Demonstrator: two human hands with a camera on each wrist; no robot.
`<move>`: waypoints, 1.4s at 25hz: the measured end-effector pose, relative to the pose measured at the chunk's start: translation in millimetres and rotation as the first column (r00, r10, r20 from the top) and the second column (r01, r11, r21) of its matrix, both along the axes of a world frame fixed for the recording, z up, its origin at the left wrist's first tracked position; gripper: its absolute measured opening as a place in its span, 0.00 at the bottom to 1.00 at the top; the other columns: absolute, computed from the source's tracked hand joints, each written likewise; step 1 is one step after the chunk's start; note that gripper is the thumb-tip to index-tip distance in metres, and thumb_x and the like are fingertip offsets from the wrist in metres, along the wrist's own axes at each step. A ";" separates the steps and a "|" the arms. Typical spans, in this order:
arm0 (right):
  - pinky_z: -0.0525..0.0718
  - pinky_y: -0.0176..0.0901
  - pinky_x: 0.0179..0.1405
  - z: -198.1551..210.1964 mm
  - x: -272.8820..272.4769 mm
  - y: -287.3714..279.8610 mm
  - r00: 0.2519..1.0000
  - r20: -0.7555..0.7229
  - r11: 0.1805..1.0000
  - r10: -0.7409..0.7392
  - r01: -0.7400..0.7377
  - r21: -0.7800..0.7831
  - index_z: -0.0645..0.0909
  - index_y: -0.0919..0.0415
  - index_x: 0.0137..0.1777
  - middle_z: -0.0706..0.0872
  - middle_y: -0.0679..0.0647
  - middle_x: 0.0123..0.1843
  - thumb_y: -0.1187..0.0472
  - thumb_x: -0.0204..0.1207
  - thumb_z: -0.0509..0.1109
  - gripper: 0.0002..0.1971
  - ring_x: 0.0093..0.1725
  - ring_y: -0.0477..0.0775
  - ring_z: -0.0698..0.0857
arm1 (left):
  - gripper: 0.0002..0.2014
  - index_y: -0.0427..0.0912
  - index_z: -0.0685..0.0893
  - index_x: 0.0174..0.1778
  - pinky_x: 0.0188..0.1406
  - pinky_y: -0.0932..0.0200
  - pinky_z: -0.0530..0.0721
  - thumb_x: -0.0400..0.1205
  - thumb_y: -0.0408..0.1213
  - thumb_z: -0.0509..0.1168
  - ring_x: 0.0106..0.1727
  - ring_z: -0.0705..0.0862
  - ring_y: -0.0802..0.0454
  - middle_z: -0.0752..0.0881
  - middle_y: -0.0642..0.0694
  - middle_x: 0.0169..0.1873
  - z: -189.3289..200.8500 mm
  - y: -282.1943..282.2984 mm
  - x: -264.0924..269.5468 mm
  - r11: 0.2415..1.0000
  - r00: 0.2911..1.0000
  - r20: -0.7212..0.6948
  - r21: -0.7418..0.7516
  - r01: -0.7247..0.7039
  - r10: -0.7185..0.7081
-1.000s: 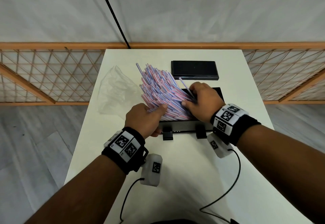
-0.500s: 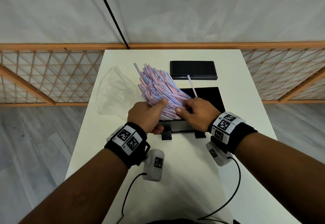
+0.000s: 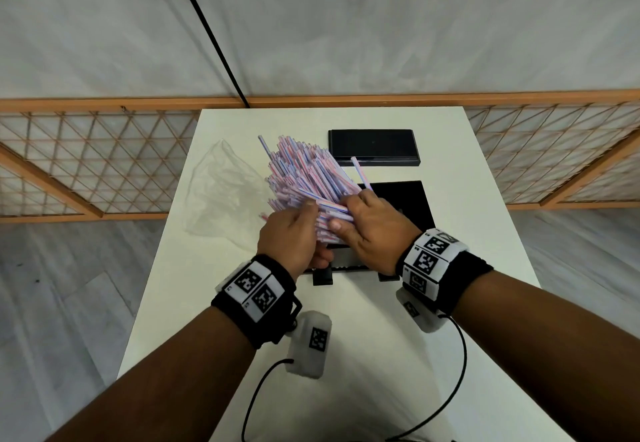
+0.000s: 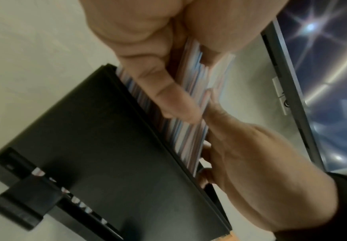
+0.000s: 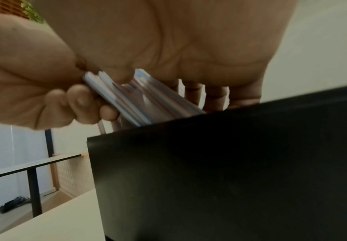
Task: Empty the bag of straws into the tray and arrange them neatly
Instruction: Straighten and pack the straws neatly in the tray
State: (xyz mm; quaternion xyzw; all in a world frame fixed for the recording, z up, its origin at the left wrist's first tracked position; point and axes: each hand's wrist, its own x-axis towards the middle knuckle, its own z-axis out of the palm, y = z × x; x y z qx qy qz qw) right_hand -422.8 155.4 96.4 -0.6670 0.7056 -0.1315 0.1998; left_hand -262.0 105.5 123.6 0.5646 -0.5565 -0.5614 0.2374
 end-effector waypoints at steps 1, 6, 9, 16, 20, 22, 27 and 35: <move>0.79 0.54 0.67 1.2 -1.7 1.3 1.000 0.013 1.000 -0.021 0.021 -0.001 0.71 0.55 0.72 0.76 0.57 0.63 0.27 0.76 0.49 0.38 0.64 0.61 0.80 | 0.26 0.42 0.91 0.39 0.33 0.42 0.93 0.89 0.55 0.57 0.25 0.90 0.40 0.91 0.36 0.28 -0.4 -0.4 5.2 0.999 0.999 0.044 -0.043 0.031 -0.029; 0.75 0.43 0.44 5.6 -22.6 15.8 0.980 -0.008 0.977 -0.197 0.197 0.077 0.71 0.52 0.45 0.77 0.50 0.45 0.28 0.72 0.65 0.25 0.43 0.52 0.78 | 0.32 0.42 0.83 0.32 0.47 0.45 0.89 0.83 0.68 0.56 0.33 0.90 0.41 0.88 0.46 0.26 -2.3 -11.6 36.6 0.902 0.940 0.341 -0.399 0.163 -0.019; 0.80 0.44 0.40 3.2 -25.0 21.8 0.997 -0.063 0.970 -0.043 0.057 0.236 0.72 0.50 0.35 0.79 0.45 0.35 0.27 0.70 0.66 0.25 0.38 0.52 0.80 | 0.25 0.46 0.70 0.33 0.40 0.48 0.85 0.80 0.64 0.66 0.32 0.88 0.39 0.85 0.44 0.25 -0.6 -7.9 44.1 0.894 0.950 0.278 -0.447 -0.007 0.146; 0.84 0.47 0.48 -2.2 -14.2 17.2 1.000 -0.019 0.988 0.013 -0.010 0.152 0.75 0.48 0.39 0.81 0.49 0.41 0.57 0.74 0.71 0.07 0.47 0.60 0.84 | 0.30 0.36 0.82 0.48 0.25 0.53 0.84 0.81 0.66 0.65 0.24 0.88 0.39 0.85 0.41 0.31 -6.7 -3.1 35.6 0.994 0.984 0.139 -0.003 -0.113 0.112; 0.81 0.45 0.47 -3.8 -5.7 25.4 0.997 0.047 0.987 0.069 -0.075 0.143 0.73 0.51 0.37 0.78 0.49 0.39 0.62 0.75 0.72 0.10 0.41 0.55 0.78 | 0.31 0.32 0.86 0.41 0.29 0.49 0.90 0.85 0.62 0.62 0.27 0.90 0.35 0.87 0.39 0.24 -4.1 -5.0 31.9 0.999 0.975 0.224 -0.049 -0.005 0.016; 0.81 0.45 0.47 -3.3 -1.6 30.6 0.995 0.061 0.986 0.079 -0.087 0.144 0.74 0.51 0.37 0.78 0.49 0.40 0.62 0.75 0.72 0.11 0.41 0.53 0.76 | 0.34 0.32 0.85 0.35 0.32 0.49 0.90 0.86 0.62 0.60 0.28 0.89 0.35 0.87 0.38 0.23 0.8 -3.5 33.8 0.993 0.951 0.307 -0.093 0.073 -0.041; 0.72 0.40 0.41 0.4 2.3 35.3 0.995 0.093 0.991 -0.037 0.025 0.135 0.75 0.57 0.39 0.78 0.50 0.39 0.55 0.73 0.77 0.13 0.40 0.54 0.77 | 0.37 0.39 0.75 0.20 0.32 0.54 0.72 0.89 0.62 0.53 0.28 0.78 0.47 0.79 0.43 0.22 -2.7 -2.3 37.2 0.891 0.839 0.506 -0.262 0.370 -0.200; 0.77 0.37 0.44 7.9 8.9 30.3 1.000 0.023 0.966 -0.008 0.001 0.257 0.84 0.52 0.47 0.85 0.48 0.40 0.41 0.75 0.70 0.14 0.45 0.53 0.85 | 0.23 0.41 0.81 0.42 0.18 0.58 0.83 0.88 0.59 0.57 0.23 0.89 0.42 0.85 0.43 0.31 -2.7 9.0 30.3 0.951 0.899 0.346 -0.050 0.305 -0.270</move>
